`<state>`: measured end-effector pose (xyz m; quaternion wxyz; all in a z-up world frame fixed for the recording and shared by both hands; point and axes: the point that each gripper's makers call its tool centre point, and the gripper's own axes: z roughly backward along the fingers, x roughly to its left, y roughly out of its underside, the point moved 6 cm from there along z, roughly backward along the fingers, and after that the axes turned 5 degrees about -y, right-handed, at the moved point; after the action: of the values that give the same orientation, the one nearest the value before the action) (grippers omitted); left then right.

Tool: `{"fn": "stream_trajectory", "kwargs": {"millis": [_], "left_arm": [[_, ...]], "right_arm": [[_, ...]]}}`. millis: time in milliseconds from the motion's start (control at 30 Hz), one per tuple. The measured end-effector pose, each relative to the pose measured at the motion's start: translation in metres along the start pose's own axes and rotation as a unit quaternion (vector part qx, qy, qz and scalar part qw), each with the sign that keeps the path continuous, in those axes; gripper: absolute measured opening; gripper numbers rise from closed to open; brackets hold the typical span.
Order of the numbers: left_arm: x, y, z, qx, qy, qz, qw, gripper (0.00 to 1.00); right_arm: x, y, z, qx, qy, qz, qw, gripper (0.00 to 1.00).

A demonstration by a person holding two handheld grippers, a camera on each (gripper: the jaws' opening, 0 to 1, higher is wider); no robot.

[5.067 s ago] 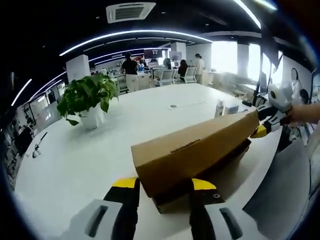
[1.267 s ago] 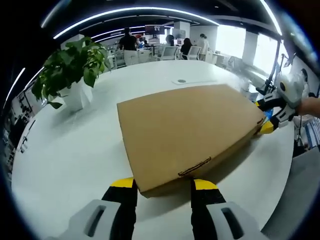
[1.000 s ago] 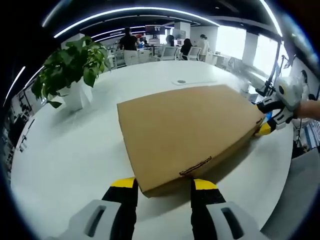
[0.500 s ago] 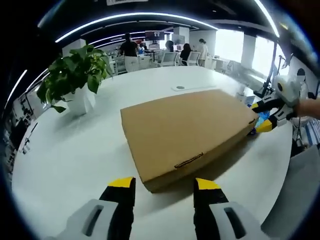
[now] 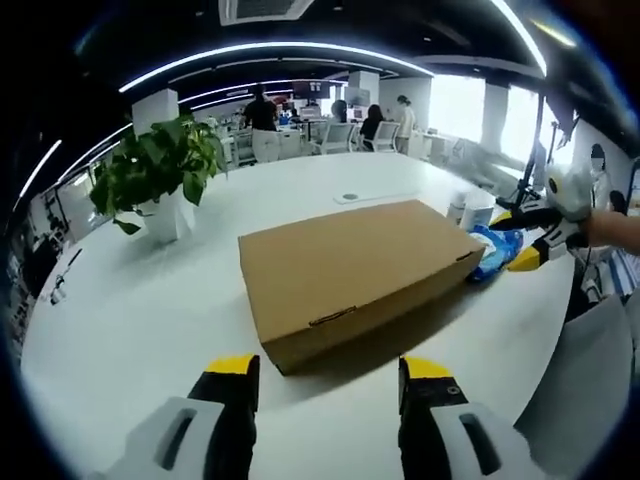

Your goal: Operate the shoe box by opening the lid, removing the specified soft item, and placing it in the target area until the item is outside and the box remains undamaged.

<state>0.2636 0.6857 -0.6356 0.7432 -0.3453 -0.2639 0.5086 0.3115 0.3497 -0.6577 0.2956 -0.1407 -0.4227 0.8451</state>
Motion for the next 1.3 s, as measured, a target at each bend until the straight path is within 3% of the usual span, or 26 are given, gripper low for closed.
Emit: {"fn": "stream_trajectory", "kwargs": {"millis": [300,767,1167,1300], "left_arm": [[-0.023,-0.003,0.021,-0.038,0.011,-0.005,0.9992,0.69],[-0.056,0.011,0.042,-0.055,0.024,-0.004,0.9982,0.82],[-0.079,0.021,0.065,-0.074,0.049,-0.001,0.996,0.99],[-0.082,0.022,0.071,-0.083,0.056,0.006,0.9949,1.0]], "right_arm": [[-0.01,0.021,0.047,-0.021,0.043,-0.031,0.9984,0.67],[-0.004,0.057,0.113,-0.028,0.086,-0.052,0.9945,0.8],[0.006,0.075,0.143,-0.026,0.097,-0.063,0.9929,0.92],[0.009,0.078,0.149,-0.028,0.101,-0.066,0.9923,0.95]]}}
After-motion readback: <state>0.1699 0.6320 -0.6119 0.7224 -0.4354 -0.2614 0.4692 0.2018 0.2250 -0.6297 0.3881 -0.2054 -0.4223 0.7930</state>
